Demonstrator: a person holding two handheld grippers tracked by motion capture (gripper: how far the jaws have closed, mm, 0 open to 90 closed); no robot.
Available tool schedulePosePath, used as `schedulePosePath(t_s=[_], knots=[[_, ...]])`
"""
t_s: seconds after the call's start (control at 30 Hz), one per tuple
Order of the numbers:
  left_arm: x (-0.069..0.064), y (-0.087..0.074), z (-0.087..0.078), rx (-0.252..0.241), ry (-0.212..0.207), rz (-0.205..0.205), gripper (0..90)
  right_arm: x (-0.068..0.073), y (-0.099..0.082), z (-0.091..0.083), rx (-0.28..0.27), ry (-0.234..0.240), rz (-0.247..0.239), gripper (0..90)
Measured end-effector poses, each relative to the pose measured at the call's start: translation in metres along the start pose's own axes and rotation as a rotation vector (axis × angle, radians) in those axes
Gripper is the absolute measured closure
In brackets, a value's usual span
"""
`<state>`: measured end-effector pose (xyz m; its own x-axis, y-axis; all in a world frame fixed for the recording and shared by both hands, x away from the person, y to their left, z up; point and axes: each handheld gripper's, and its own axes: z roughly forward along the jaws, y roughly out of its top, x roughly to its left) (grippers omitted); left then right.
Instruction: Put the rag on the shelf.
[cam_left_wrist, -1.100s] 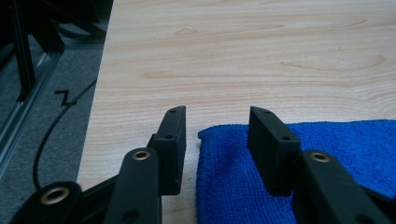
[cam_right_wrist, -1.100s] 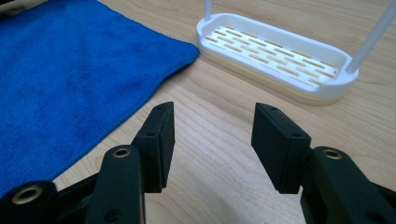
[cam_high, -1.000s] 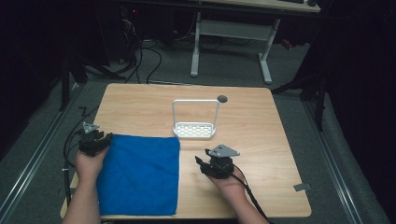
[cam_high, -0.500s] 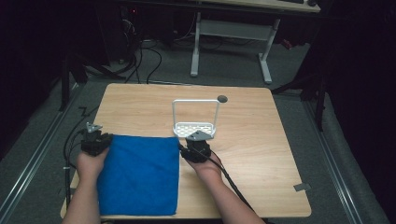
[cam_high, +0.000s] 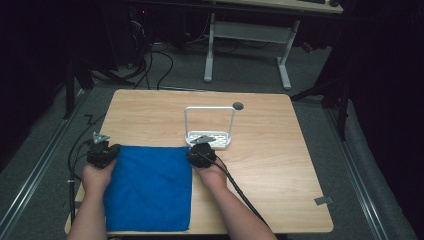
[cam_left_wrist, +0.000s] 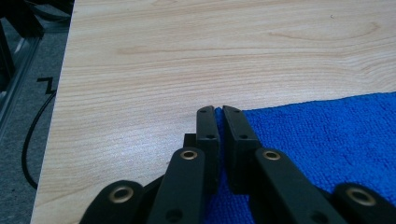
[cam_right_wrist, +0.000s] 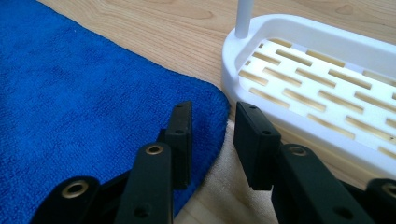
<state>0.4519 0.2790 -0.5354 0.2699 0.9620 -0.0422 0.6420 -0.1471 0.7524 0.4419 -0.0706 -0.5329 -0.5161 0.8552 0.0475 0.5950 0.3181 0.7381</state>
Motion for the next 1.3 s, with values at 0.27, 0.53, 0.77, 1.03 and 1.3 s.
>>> schedulePosePath(t_s=[0.27, 0.53, 0.77, 1.03, 1.3], knots=[[-0.007, 0.001, -0.006, -0.023, 0.005, 0.031, 88.2, 0.003, 0.001, 0.001, 0.008, 0.02, -0.008, 88.0], [-0.018, 0.006, -0.023, -0.08, -0.035, 0.027, 88.2, 0.006, 0.001, -0.023, -0.097, 0.076, -0.018, 88.5], [-0.027, 0.012, -0.041, -0.136, -0.07, 0.032, 88.2, 0.007, -0.006, -0.055, -0.213, 0.097, 0.009, 88.5], [-0.041, 0.019, -0.061, -0.197, -0.103, 0.039, 88.2, 0.004, -0.016, -0.084, -0.302, 0.104, 0.041, 88.5], [-0.063, 0.027, -0.072, -0.254, -0.157, 0.065, 88.1, -0.006, -0.026, -0.109, -0.364, 0.09, 0.066, 88.5]])
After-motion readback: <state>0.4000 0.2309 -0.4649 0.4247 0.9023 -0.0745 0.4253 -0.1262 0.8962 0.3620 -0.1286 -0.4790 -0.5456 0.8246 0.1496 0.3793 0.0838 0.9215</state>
